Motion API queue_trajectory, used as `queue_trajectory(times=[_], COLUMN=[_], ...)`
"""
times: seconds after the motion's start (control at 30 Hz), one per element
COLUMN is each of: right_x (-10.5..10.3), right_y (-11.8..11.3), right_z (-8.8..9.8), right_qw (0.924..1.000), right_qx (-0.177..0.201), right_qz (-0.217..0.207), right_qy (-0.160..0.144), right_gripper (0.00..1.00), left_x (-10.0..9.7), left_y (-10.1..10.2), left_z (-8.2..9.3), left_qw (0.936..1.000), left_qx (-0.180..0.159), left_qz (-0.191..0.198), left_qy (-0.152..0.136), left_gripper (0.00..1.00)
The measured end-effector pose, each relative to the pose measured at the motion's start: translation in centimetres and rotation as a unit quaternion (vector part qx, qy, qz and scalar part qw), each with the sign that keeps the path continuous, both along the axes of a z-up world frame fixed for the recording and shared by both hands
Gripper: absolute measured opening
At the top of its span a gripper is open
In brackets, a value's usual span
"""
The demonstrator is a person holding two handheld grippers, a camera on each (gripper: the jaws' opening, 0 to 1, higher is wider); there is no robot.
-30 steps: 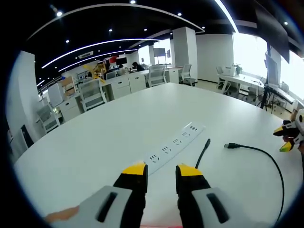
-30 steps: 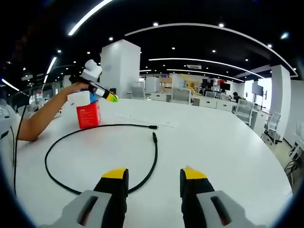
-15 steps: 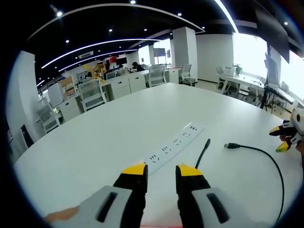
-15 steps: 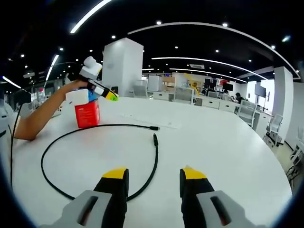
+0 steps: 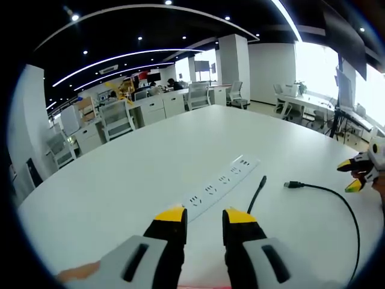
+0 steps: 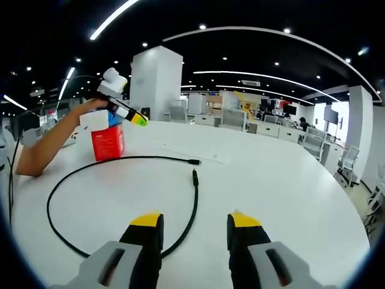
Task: Find the data cable on the table. Grasp the USB connector end of the cable and insert it into the USB port on the table
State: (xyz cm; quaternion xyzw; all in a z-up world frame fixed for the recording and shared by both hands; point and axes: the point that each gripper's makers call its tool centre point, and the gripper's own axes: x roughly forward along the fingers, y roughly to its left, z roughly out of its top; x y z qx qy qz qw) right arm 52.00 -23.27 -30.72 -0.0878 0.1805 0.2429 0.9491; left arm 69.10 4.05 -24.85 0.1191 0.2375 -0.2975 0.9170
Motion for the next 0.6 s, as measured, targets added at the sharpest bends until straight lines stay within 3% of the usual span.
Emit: queue_trajectory(times=[0.37,0.6], right_x=[1.8,2.6], right_y=[0.1,0.5], right_z=[0.4,-0.4], right_qw=[0.9999,1.0], right_qx=[0.011,0.002], right_qz=[-0.003,0.005], right_qy=[-0.012,0.0], right_gripper=[0.41,0.42], left_x=[0.0,0.0], left_y=[0.0,0.0], left_z=[0.0,0.0], left_qw=[1.0,1.0], left_qx=[0.0,0.0], left_qz=[0.0,0.0], left_qy=[0.0,0.0], left_gripper=[0.24,0.24])
